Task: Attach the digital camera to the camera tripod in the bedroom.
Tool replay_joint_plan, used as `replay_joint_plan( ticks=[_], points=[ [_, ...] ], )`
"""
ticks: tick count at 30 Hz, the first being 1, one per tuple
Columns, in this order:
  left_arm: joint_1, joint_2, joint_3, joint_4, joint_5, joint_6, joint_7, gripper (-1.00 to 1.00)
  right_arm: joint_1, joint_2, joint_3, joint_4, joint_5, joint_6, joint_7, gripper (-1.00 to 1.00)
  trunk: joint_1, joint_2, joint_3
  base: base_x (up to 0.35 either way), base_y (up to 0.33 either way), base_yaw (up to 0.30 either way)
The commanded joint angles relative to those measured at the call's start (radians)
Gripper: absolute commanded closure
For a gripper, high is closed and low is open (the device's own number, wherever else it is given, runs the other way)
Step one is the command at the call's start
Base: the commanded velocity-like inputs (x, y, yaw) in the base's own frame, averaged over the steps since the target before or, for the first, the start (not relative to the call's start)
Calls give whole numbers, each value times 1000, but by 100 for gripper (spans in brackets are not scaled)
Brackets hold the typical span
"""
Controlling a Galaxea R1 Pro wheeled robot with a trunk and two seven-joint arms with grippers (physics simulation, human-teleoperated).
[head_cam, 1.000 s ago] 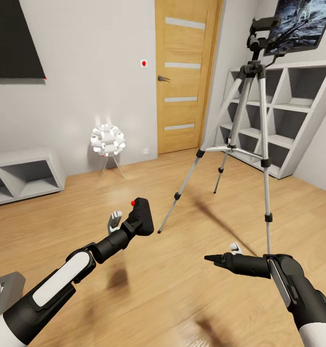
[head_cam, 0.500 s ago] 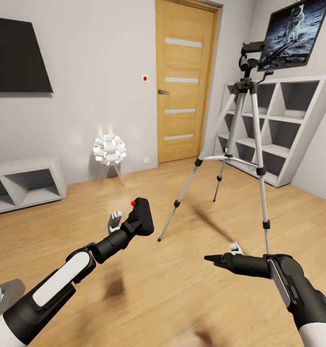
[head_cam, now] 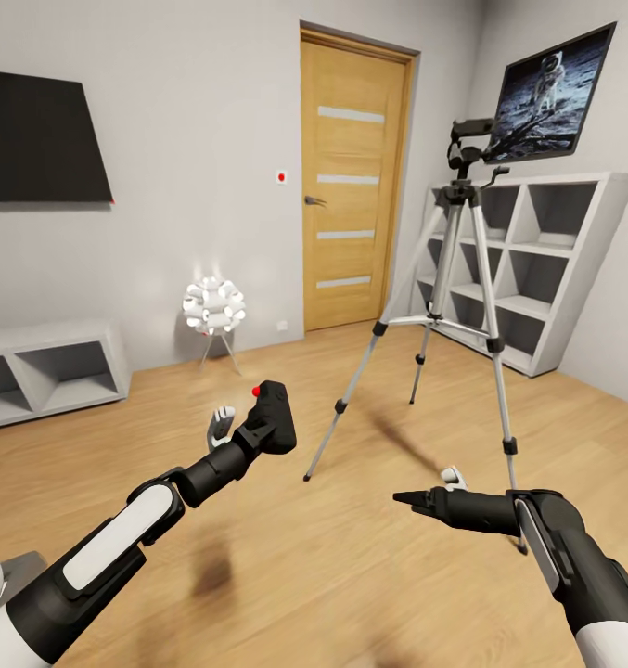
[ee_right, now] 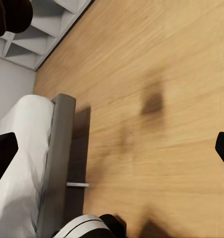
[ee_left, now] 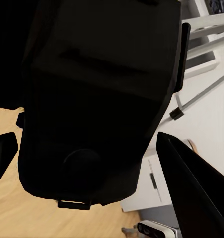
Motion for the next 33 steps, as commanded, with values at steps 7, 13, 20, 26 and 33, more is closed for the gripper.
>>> replay_joint_plan(
  ticks=[7, 13, 20, 26, 33],
  points=[
    [-1, 0, -5, -1, 8, 0, 4, 100, 0, 0, 1, 1, -5, 7, -1, -100, -3, 1, 26, 0, 0, 0],
    [-1, -2, -7, -1, 8, 0, 5, 100, 0, 0, 1, 2, -5, 7, -1, -100, -13, 16, 48, 0, 0, 0],
    [-1, -2, -7, -1, 8, 0, 6, 100, 0, 1, 0, 2, -5, 7, -2, -100, -40, 65, 70, 0, 0, 0],
    [-1, -2, -7, -1, 6, 0, 6, 100, 0, 1, -3, 0, -4, 7, -3, -100, -63, 107, 89, 0, 0, 0],
    [-1, -2, -7, -1, 6, 0, 6, 100, 0, 1, -1, 0, -5, 7, -5, -100, -89, 156, 111, 0, 0, 0]
  ],
)
